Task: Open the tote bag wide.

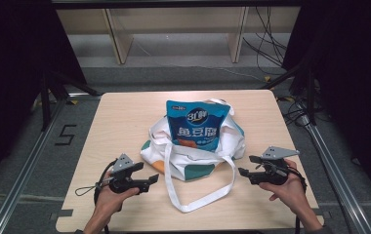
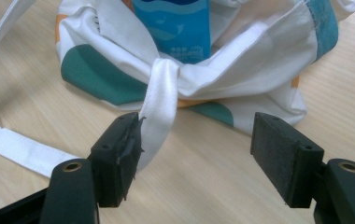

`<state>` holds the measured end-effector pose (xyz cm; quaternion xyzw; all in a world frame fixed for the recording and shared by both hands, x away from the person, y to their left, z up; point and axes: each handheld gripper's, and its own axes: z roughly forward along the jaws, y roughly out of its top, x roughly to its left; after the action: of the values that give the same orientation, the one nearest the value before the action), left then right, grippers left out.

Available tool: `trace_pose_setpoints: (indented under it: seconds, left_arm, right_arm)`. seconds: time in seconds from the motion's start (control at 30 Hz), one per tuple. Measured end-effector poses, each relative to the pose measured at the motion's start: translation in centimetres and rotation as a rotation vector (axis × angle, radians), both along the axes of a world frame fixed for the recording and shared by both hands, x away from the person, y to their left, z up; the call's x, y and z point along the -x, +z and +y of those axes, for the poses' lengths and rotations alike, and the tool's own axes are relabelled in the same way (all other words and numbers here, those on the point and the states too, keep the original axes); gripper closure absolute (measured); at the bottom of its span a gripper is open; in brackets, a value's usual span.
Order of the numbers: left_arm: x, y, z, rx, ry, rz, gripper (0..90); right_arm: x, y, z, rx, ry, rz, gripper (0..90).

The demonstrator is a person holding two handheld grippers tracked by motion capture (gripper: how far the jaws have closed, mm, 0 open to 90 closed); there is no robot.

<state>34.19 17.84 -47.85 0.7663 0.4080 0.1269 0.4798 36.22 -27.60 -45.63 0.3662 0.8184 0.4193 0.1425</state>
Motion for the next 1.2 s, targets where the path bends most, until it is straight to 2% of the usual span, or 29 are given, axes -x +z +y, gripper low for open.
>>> trace_pose_setpoints:
  seconds: [0.07, 0.1, 0.13, 0.17, 0.27, 0.3, 0.33, 0.37, 0.4, 0.43, 0.5, 0.53, 0.57, 0.63, 0.67, 0.7, 0.73, 0.77, 0.8, 0.83, 0.9, 0.97, 1.03, 1.1, 1.2]
  left_arm:
    - [0.2, -0.1, 0.2, -0.015, -0.004, -0.006, 22.5]
    - [0.3, -0.2, 0.1, 0.004, 0.001, -0.001, 22.5]
    - [0.4, -0.2, 0.1, 0.004, 0.011, 0.003, 22.5]
    - [0.5, -0.3, 0.3, -0.008, -0.004, -0.005, 22.5]
    - [0.6, -0.4, 0.4, -0.014, -0.010, -0.011, 22.5]
    - [0.7, -0.5, 0.4, -0.009, -0.002, -0.001, 22.5]
    - [0.8, -0.6, 0.4, -0.003, -0.003, -0.002, 22.5]
    - [0.9, -0.6, 0.4, -0.007, 0.000, -0.003, 22.5]
    - [0.9, -0.7, 0.4, 0.000, 0.003, -0.002, 22.5]
    - [1.0, -0.7, 0.4, -0.004, 0.001, -0.002, 22.5]
    - [1.1, -0.8, 0.4, -0.011, -0.005, -0.002, 22.5]
    - [1.2, -0.9, 0.4, -0.012, 0.001, -0.004, 22.5]
    - [1.2, -1.1, 0.4, -0.013, -0.006, -0.006, 22.5]
    - [1.3, -1.2, 0.4, -0.018, -0.008, 0.001, 22.5]
    - [1.3, -1.3, 0.4, -0.017, -0.006, 0.004, 22.5]
    - [1.5, -1.3, 0.4, -0.014, 0.004, 0.001, 22.5]
    - [1.5, -1.3, 0.5, -0.016, 0.005, -0.001, 22.5]
    - [1.6, -1.4, 0.4, -0.003, 0.006, -0.006, 22.5]
    - [1.7, -1.3, 0.5, -0.016, 0.002, -0.007, 22.5]
    - [1.8, -1.3, 0.5, -0.017, 0.007, -0.010, 22.5]
    - [2.0, -1.5, 0.4, -0.008, 0.006, -0.010, 22.4]
    - [2.3, -1.7, 0.2, -0.018, -0.006, -0.007, 22.2]
    - [2.6, -1.8, -0.1, -0.024, -0.017, -0.006, 22.0]
    - [3.0, -1.9, -0.5, -0.052, -0.032, -0.008, 21.1]
    - [3.6, -2.0, -1.1, -0.068, -0.049, -0.012, 18.3]
  right_arm:
    - [0.3, -0.1, 0.0, -0.004, -0.006, 0.023, 33.9]
    - [0.3, -0.2, -0.1, 0.006, -0.003, -0.006, 33.8]
    - [0.5, -0.2, -0.1, 0.007, 0.002, 0.009, 33.8]
    - [0.6, -0.3, -0.1, 0.005, -0.001, 0.001, 33.7]
    - [0.9, -0.5, -0.2, 0.012, 0.001, 0.017, 33.6]
    - [0.8, -0.6, -0.3, 0.015, 0.023, -0.006, 33.5]
    - [1.1, -0.7, -0.2, 0.008, -0.001, 0.008, 33.4]
    - [1.1, -0.7, -0.4, 0.031, 0.017, -0.004, 33.2]
    - [1.3, -0.8, -0.3, 0.024, -0.005, 0.005, 33.1]
    - [1.3, -0.8, -0.4, 0.035, 0.006, -0.013, 32.9]
    - [1.7, -0.9, -0.1, 0.026, -0.007, 0.032, 32.7]
    - [1.6, -1.0, -0.2, 0.043, 0.007, -0.014, 32.7]
    - [1.8, -1.0, -0.2, 0.041, 0.004, 0.011, 32.7]
    - [1.8, -1.1, -0.2, 0.048, 0.024, -0.009, 32.6]
    - [1.9, -1.1, -0.1, 0.045, 0.029, 0.005, 32.6]
    - [2.1, -1.2, -0.1, 0.051, 0.016, -0.012, 32.5]
    - [2.3, -1.2, -0.1, 0.050, 0.010, 0.009, 32.5]
    - [2.3, -1.3, -0.1, 0.053, 0.013, -0.011, 32.4]
    - [2.4, -1.3, -0.2, 0.054, 0.015, -0.007, 32.4]
    - [2.8, -1.3, -0.1, 0.042, 0.004, 0.015, 32.3]
    - [2.8, -1.4, -0.4, 0.060, 0.020, -0.008, 32.2]
    - [3.2, -1.6, -0.3, 0.046, 0.002, 0.006, 32.1]
    - [3.4, -1.9, -0.4, 0.061, 0.012, -0.004, 32.1]
    - [3.8, -2.0, -0.2, 0.050, 0.005, 0.016, 32.0]
    - [4.1, -2.2, -0.3, 0.071, 0.020, -0.003, 32.0]
